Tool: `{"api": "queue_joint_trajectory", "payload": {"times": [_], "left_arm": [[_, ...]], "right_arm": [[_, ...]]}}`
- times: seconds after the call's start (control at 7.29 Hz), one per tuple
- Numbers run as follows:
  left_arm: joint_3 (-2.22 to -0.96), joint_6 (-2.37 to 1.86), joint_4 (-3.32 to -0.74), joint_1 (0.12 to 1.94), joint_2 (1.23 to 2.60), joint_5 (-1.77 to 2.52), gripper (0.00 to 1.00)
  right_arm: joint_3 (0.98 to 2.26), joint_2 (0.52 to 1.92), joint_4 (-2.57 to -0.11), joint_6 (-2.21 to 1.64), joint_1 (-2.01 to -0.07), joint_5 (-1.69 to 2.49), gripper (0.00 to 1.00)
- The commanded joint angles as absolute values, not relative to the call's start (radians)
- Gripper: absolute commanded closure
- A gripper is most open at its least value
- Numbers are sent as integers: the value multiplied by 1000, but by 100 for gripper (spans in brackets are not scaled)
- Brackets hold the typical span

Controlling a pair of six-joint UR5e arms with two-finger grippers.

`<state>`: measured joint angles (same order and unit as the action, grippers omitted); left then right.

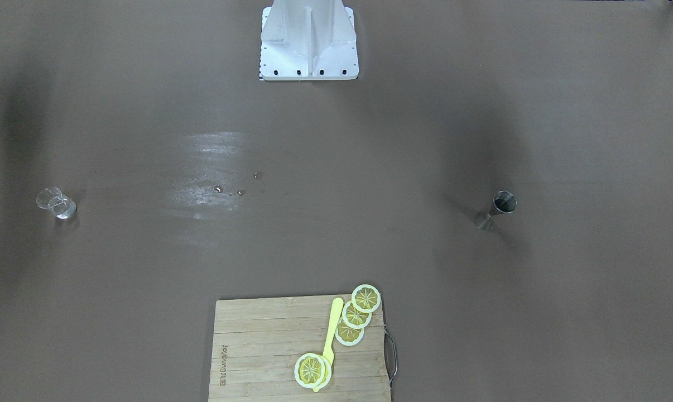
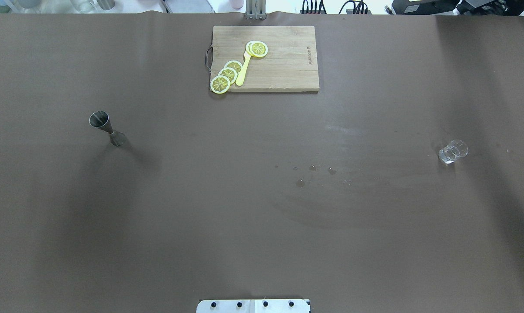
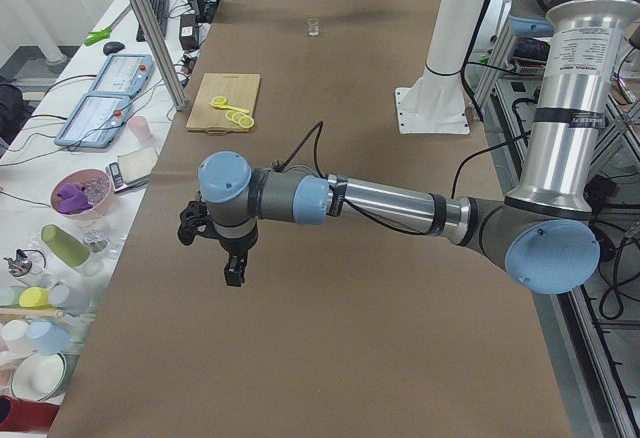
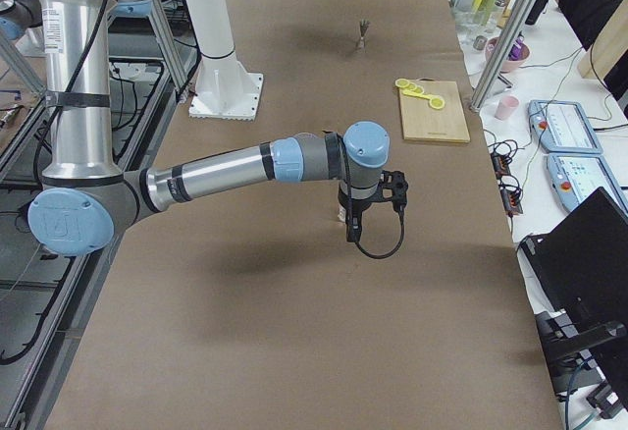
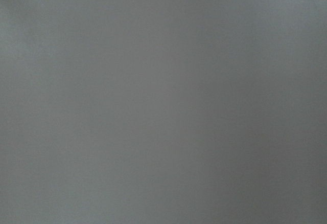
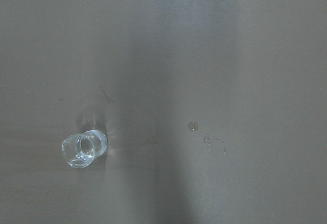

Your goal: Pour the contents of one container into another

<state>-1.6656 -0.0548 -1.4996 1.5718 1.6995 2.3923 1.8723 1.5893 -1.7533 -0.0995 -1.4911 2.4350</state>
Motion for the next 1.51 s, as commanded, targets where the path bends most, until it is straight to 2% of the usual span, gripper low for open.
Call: {"api": "queue_joint_trajectory", "payload": {"times": [0.0, 0.69, 1.1, 1.37], "left_arm": [[-1732, -162, -1500, 1484, 1724, 2398, 2], [-1735, -463, -1531, 1296, 1939, 2396, 2], [-1729, -824, -1815, 1237, 1974, 2385, 2], [-1743, -965, -1885, 1230, 2025, 2296, 2]], "right_arm": [[1871, 1588, -1753, -100, -1491, 2439, 0], [1868, 1588, -1753, -100, -1491, 2441, 0], [1868, 1588, -1753, -100, -1491, 2441, 0], [1868, 1588, -1753, -100, -1491, 2441, 0]]}}
